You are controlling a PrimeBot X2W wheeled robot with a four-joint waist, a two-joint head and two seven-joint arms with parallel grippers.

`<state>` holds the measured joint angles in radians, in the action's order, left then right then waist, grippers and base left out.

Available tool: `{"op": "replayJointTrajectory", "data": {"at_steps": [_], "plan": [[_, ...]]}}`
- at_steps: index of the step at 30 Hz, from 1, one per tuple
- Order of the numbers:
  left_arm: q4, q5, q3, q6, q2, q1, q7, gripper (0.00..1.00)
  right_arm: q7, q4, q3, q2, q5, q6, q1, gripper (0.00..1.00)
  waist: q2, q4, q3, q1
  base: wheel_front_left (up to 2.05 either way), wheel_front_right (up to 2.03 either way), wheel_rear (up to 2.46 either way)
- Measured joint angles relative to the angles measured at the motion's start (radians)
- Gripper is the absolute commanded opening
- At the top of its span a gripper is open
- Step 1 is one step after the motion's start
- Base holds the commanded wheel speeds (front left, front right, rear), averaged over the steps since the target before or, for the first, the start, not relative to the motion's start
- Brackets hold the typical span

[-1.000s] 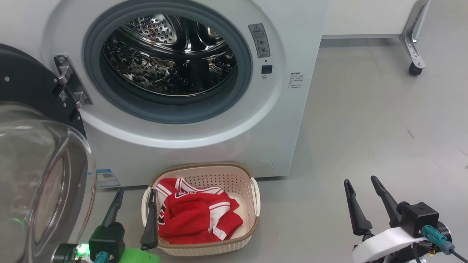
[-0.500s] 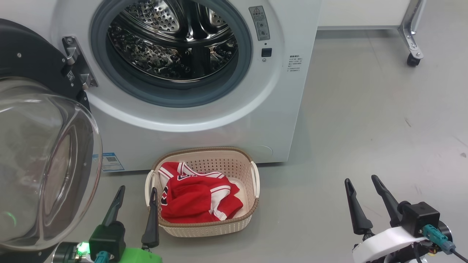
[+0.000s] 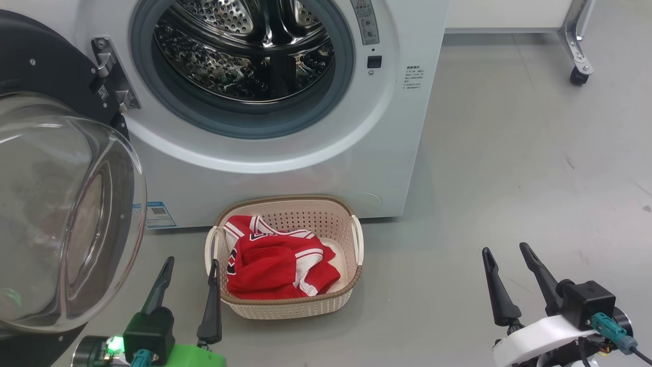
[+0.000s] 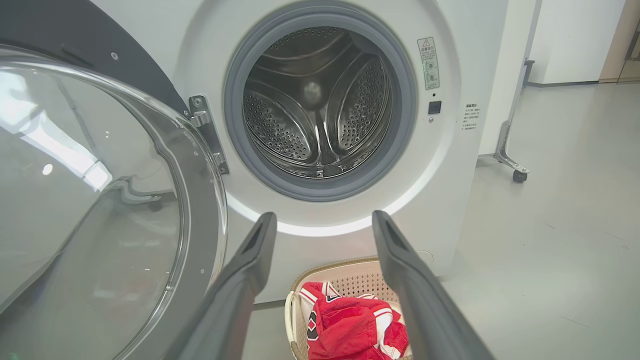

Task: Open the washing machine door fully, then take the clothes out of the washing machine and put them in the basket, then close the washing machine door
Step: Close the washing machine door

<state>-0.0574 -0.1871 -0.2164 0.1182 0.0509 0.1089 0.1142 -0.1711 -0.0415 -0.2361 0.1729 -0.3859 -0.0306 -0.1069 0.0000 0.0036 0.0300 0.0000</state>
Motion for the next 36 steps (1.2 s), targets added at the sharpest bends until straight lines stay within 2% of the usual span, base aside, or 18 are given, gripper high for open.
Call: {"op": "replayJointTrajectory", "data": {"at_steps": [17, 21, 29, 36], "plan": [[-0.009, 0.006, 0.001, 0.000, 0.000, 0.000, -0.003, 1.00, 0.000, 0.002, 0.001, 0.003, 0.000, 0.000, 0.000, 1.00, 0.0000, 0.006, 0.003, 0.0000, 0.00, 0.00, 0.00], [-0.010, 0.017, -0.016, 0.000, -0.001, 0.000, -0.009, 1.00, 0.000, 0.002, 0.017, 0.007, -0.001, -0.009, 0.000, 1.00, 0.0000, 0.018, 0.002, 0.0000, 0.00, 0.00, 0.00], [-0.015, 0.023, -0.019, 0.000, -0.001, 0.000, -0.009, 1.00, -0.001, 0.009, 0.030, 0.019, -0.001, -0.016, -0.006, 1.00, 0.0000, 0.075, 0.002, 0.0000, 0.00, 0.00, 0.00], [-0.016, 0.023, -0.008, 0.000, -0.001, 0.000, -0.009, 1.00, -0.001, 0.020, 0.036, 0.028, -0.001, -0.016, -0.006, 1.00, 0.0000, 0.162, 0.005, 0.0000, 0.00, 0.00, 0.00]]}}
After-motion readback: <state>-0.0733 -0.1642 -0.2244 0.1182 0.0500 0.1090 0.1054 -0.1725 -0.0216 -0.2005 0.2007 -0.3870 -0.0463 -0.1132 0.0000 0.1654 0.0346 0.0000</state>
